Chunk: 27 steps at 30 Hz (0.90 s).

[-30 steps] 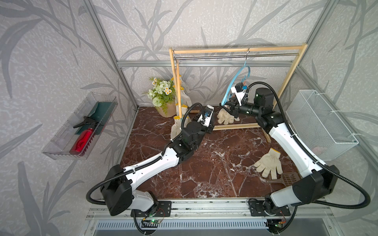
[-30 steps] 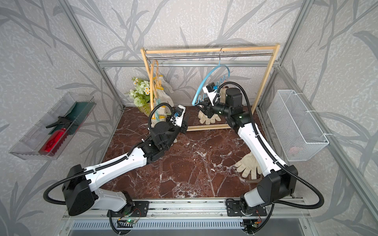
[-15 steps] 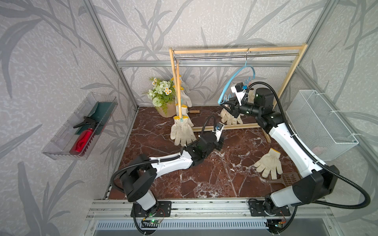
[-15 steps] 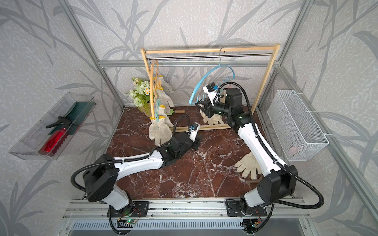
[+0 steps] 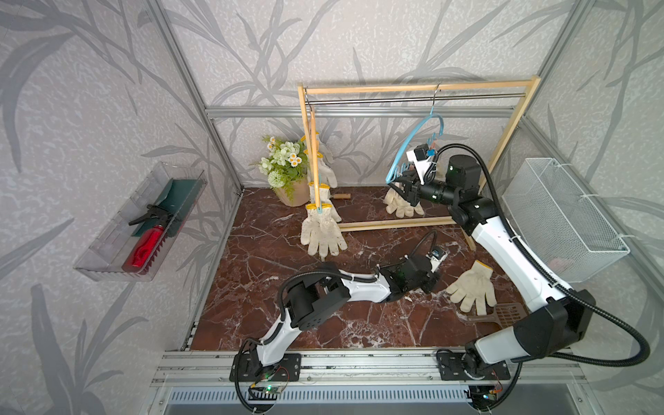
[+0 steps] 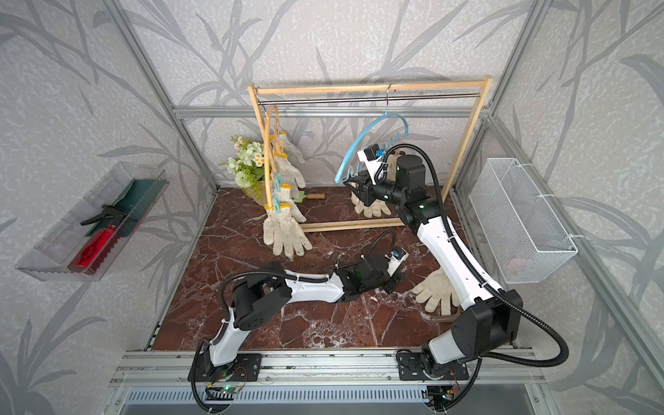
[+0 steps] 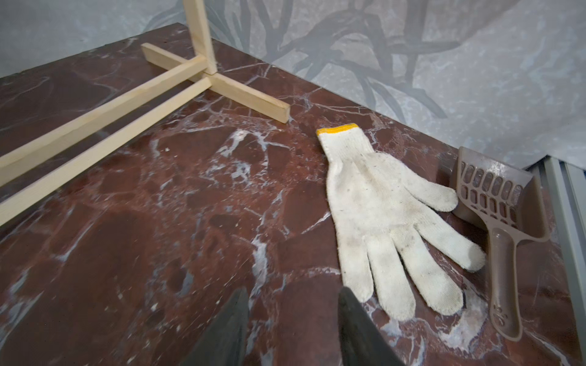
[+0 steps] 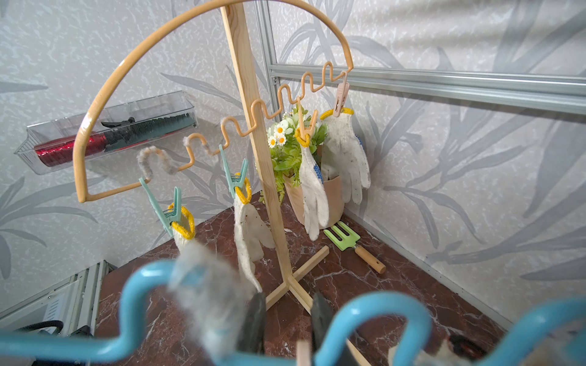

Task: Clip the gloves onto a hanger to dry
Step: Move the glove to the center of the board.

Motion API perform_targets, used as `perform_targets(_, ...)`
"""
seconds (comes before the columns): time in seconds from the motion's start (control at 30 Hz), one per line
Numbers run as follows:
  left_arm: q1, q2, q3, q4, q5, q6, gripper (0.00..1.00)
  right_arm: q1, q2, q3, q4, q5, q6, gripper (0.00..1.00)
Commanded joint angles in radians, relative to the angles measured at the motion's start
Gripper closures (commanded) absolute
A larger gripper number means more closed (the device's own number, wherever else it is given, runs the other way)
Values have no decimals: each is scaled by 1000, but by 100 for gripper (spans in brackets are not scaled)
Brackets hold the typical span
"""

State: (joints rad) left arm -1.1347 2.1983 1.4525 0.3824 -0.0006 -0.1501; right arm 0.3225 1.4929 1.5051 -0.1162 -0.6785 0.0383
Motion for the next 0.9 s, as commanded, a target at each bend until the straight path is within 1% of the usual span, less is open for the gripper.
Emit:
perform_targets(0.0,-27,83,131,-103,44,46,51,-1,-26,0,29,3,25,74)
perform_targets(0.1,-51,158,231,-188,38,89,47,0,-31,-6,30,5,27,74)
perform_targets(0.2,-68,206,280,-210,39,109,46,0,-34,-9,28,5,28,74)
perform_targets(0.27,-75,234,313,-235,49,120,43,-2,-37,-11,24,5,30,74)
perform_targets(0.4,-98,298,413,-361,31,171,43,0,-43,-14,24,8,32,74)
perform_targets(0.5,-115,328,452,-429,-14,207,44,-1,-45,-14,23,7,34,74)
perform_targets(0.53,-118,335,456,-445,-28,216,48,0,-45,-14,24,7,35,74)
perform_targets(0.57,-120,339,456,-456,-48,220,57,-1,-45,-15,25,8,37,74)
perform_targets(0.63,-122,332,443,-466,-109,228,83,0,-46,-17,29,6,39,74)
perform_targets(0.7,-121,308,410,-461,-171,236,100,-1,-45,-19,30,5,43,74)
perform_targets(0.77,-119,256,334,-422,-231,244,100,0,-45,-22,33,3,44,74)
perform_targets(0.87,-111,140,157,-324,-285,249,100,-1,-43,-24,38,5,44,74)
